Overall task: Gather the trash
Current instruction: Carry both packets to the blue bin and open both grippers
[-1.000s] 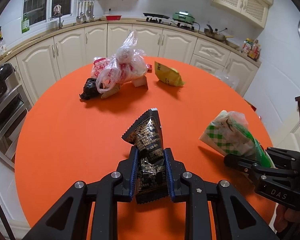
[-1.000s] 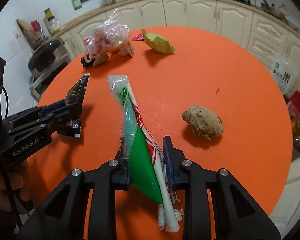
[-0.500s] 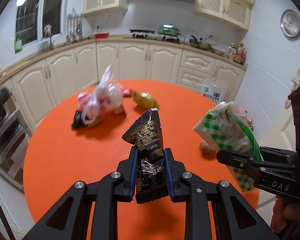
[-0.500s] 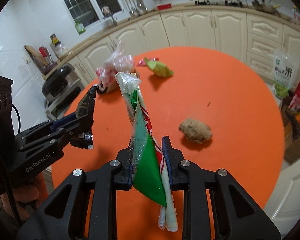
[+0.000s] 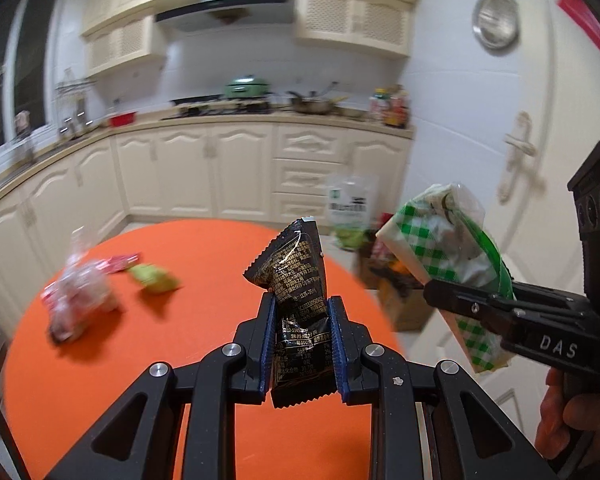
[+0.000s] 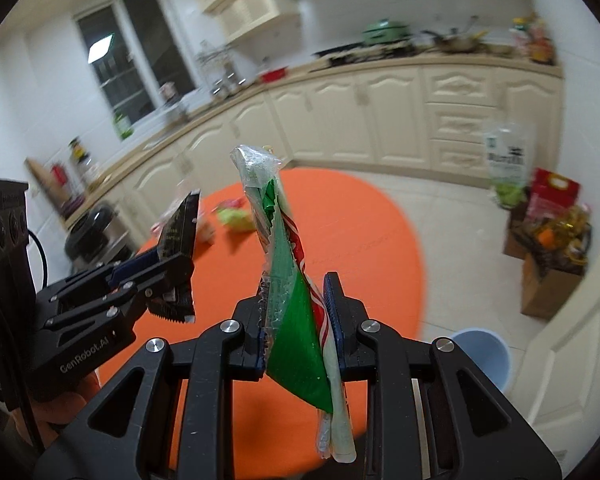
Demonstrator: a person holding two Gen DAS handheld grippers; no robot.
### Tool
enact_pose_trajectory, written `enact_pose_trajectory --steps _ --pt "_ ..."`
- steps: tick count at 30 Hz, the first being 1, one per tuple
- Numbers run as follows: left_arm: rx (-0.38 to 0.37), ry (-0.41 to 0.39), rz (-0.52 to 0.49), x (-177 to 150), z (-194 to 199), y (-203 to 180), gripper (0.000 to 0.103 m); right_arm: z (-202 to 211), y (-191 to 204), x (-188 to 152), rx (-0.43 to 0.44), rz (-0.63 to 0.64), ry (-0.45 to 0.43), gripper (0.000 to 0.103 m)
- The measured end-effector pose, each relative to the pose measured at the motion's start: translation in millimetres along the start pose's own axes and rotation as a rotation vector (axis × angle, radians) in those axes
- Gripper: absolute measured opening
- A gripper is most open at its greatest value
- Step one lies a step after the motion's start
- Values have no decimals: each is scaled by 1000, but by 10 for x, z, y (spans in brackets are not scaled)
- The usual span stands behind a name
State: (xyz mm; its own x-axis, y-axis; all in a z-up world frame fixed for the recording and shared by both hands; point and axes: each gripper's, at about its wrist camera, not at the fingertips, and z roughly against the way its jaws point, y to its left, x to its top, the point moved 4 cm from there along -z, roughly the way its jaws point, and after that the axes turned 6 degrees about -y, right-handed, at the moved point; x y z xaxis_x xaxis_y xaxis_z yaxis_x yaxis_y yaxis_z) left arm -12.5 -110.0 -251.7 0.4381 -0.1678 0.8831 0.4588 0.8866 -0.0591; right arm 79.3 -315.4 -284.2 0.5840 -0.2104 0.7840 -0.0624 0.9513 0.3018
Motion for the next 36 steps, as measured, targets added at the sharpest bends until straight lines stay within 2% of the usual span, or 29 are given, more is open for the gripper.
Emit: enact_pose_trajectory --steps 7,12,16,21,28,29,31,32,34,35,36 --pt "-131 53 -56 173 -613 -674 21 331 -934 88 -122 -119 -46 22" --pt "-200 127 -98 158 -1165 -1128 21 352 -1619 -13 -193 -210 -30 22" --pt "-242 228 -114 73 -1790 -1380 21 172 -2151 -241 -225 -300 17 22" --pt "-256 361 -113 -5 -2644 -1601 21 -227 -2784 -583 -242 -425 93 23" --pt "-254 510 -97 -60 -3673 -1807 23 -746 -3331 -921 -246 -539 167 25" --pt "-239 530 -101 -14 -3829 -1825 26 -803 -3410 -962 -255 -562 167 26" --pt "-203 570 -103 26 -4067 -1866 42 -905 -3562 -1035 -258 -606 168 27" --pt "-196 589 -104 31 -4160 -1893 46 -948 -3625 -1062 -261 -621 173 27" --pt "-180 593 -117 85 -4308 -1957 67 -998 -3732 -1149 -273 -650 183 33" --pt "-164 589 -134 93 -4381 -2003 73 -1004 -3763 -1191 -281 -660 191 34" --pt "-153 583 -147 124 -4414 -2029 84 -985 -3760 -1217 -292 -664 193 35"
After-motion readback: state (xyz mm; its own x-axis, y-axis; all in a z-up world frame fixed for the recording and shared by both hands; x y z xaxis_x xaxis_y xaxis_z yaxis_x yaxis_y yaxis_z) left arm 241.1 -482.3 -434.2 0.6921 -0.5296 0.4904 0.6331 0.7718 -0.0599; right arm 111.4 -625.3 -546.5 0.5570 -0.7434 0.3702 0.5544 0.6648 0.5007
